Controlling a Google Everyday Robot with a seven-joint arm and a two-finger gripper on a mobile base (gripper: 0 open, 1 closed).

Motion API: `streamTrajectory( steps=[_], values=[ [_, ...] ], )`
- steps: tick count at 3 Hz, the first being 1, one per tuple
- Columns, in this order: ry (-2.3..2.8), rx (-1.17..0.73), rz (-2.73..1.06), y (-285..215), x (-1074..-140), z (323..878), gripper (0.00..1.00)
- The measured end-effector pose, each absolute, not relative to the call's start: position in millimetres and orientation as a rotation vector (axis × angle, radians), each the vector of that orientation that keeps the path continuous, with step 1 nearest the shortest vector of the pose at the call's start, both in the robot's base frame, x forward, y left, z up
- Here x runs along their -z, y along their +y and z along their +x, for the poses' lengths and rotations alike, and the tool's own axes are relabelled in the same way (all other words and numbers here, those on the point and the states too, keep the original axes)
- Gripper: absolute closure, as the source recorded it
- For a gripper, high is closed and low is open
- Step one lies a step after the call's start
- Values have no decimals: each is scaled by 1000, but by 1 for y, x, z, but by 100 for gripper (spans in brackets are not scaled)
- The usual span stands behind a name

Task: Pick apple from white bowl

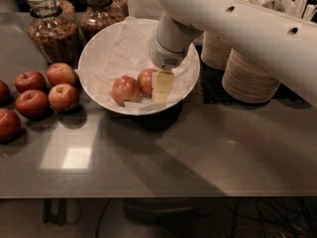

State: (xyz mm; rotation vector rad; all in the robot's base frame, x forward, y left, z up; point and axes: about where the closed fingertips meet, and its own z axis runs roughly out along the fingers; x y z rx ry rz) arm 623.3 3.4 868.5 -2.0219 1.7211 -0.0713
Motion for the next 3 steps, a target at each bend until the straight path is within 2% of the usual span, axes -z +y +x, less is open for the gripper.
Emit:
streamTrajectory(
  steps=[1, 2, 3],
  values=[
    [1727, 46, -2038, 5, -859, 623, 0],
    [1727, 46, -2038, 5, -859, 623, 19],
    [1727, 46, -2038, 5, -859, 623, 42]
  ],
)
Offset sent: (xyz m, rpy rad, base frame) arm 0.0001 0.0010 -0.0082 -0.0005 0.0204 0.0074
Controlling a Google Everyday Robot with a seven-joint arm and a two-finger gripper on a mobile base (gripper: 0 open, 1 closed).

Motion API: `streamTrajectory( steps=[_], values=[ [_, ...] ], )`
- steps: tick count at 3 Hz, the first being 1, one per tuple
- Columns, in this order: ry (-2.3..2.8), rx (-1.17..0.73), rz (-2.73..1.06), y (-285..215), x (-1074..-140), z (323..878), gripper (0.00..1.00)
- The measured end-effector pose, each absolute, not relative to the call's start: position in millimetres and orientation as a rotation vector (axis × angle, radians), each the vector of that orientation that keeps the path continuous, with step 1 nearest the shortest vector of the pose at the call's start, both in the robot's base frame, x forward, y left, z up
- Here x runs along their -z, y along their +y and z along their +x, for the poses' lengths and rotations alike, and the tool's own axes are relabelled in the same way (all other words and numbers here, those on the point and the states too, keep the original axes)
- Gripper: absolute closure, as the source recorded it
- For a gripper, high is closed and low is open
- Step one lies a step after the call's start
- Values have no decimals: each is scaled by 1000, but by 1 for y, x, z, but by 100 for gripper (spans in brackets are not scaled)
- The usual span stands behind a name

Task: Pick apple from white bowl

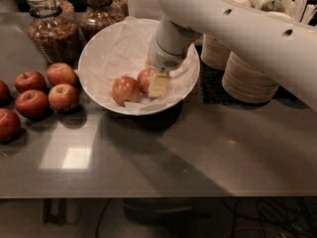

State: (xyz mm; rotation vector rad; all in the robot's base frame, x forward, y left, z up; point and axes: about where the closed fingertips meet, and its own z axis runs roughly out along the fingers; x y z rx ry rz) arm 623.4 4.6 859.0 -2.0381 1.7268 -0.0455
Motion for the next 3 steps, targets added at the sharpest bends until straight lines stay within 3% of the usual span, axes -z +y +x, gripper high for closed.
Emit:
streamTrajectory(
  steps=[2, 3],
  values=[
    [1727, 46, -2038, 5, -859, 623, 89],
    [1727, 45, -2038, 5, -859, 623, 100]
  ],
)
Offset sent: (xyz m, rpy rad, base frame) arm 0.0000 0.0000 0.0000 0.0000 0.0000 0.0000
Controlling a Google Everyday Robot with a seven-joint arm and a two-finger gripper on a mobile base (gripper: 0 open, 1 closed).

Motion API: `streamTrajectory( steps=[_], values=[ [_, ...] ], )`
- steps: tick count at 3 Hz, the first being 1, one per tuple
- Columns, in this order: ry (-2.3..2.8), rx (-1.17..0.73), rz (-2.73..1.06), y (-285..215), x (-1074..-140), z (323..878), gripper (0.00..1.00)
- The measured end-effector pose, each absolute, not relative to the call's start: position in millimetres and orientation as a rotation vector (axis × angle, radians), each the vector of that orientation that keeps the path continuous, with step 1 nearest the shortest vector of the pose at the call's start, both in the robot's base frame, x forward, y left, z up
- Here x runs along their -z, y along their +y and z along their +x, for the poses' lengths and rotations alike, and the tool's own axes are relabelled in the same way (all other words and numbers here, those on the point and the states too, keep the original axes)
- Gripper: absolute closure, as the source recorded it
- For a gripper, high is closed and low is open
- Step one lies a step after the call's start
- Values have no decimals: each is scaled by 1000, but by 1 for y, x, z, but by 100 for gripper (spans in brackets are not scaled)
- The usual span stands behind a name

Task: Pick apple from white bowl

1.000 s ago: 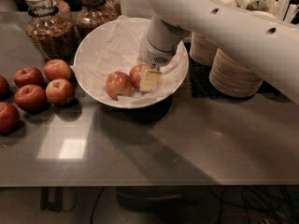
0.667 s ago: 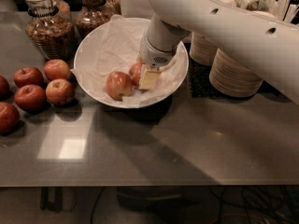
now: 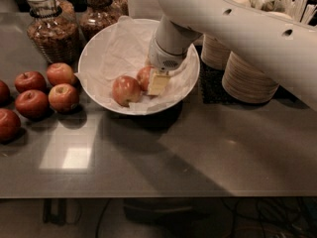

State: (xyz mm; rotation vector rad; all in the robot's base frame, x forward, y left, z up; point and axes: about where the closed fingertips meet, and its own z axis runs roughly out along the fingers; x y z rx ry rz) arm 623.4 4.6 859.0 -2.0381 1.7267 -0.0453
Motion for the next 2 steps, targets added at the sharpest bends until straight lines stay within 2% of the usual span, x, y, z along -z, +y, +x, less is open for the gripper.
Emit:
streamTrajectory(
  steps=[2],
  values=[
    [1621, -54, -1986, -1, -899, 597, 100]
  ],
)
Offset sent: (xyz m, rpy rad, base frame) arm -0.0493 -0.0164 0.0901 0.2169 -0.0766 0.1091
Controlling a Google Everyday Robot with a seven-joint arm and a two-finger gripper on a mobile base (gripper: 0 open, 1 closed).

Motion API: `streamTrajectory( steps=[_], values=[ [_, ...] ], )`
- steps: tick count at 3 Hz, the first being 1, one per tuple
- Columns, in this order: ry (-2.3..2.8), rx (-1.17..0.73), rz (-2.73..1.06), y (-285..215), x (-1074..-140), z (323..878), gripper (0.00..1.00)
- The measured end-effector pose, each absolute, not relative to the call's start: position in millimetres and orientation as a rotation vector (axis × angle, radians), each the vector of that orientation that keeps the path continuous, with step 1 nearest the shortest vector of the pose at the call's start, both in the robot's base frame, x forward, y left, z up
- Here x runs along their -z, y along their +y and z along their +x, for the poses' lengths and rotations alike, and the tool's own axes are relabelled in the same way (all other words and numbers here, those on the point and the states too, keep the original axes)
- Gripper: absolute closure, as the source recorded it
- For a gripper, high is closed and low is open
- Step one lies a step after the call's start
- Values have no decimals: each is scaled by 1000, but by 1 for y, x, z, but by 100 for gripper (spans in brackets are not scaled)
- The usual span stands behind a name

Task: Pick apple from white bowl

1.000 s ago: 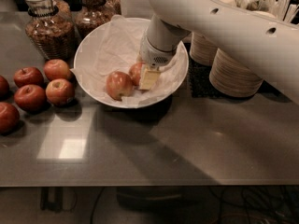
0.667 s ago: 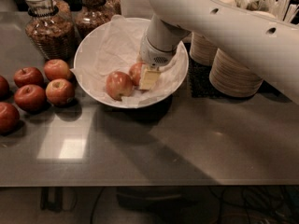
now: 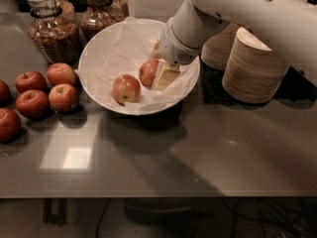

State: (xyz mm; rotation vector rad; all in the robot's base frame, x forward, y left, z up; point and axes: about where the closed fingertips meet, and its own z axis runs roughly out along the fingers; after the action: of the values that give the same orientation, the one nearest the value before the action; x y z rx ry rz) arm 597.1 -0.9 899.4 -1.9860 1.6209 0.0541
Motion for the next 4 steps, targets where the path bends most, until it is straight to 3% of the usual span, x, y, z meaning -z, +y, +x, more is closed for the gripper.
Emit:
streamTrajectory(
  steps=[4],
  values=[
    [1375, -5, -1766, -72, -1069, 576, 100]
  ],
)
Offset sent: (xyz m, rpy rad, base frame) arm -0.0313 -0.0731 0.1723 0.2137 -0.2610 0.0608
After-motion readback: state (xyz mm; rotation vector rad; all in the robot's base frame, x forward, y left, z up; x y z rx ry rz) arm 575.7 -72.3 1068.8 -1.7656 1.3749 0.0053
